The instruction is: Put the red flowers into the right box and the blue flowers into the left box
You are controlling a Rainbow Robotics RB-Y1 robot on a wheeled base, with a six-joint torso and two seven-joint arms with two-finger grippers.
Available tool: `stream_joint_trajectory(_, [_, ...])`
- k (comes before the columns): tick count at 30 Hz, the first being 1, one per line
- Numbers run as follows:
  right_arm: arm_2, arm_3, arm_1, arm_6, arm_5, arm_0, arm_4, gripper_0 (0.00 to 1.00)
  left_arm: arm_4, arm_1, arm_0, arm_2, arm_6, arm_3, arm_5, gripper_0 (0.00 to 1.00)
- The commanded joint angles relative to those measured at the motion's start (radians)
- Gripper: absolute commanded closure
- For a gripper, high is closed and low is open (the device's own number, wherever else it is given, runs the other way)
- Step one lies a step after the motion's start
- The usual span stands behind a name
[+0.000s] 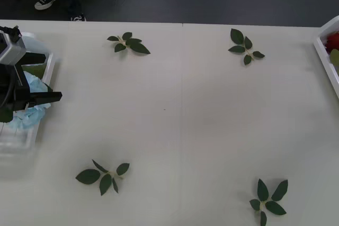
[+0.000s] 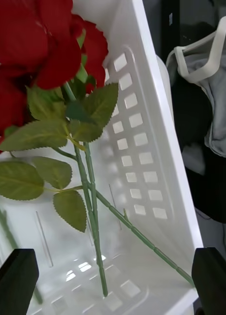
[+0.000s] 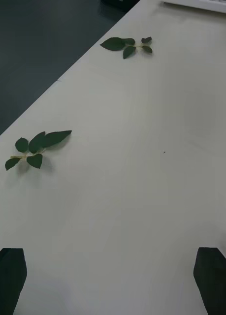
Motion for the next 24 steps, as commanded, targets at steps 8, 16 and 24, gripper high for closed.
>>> stream_joint_trajectory(8, [-0.004,-0.429,0.029,-0.038,0.438,0.025,-0.213,0.08,-0.002,0.015,0.004,0.017,-0.079,-0.032,0.002,0.0])
stream_joint_trajectory(16, [0.033,-0.776,0.134,-0.038,0.51,0.126,-0.404,0.08,-0.002,0.015,0.004,0.017,-0.079,-0.032,0.002,0.0])
stream_joint_trajectory(24, [0.119,-1.118,0.147,-0.02,0.393,0.287,-0.351,0.08,-0.002,0.015,0.004,0.017,-0.079,-0.032,0.002,0.0])
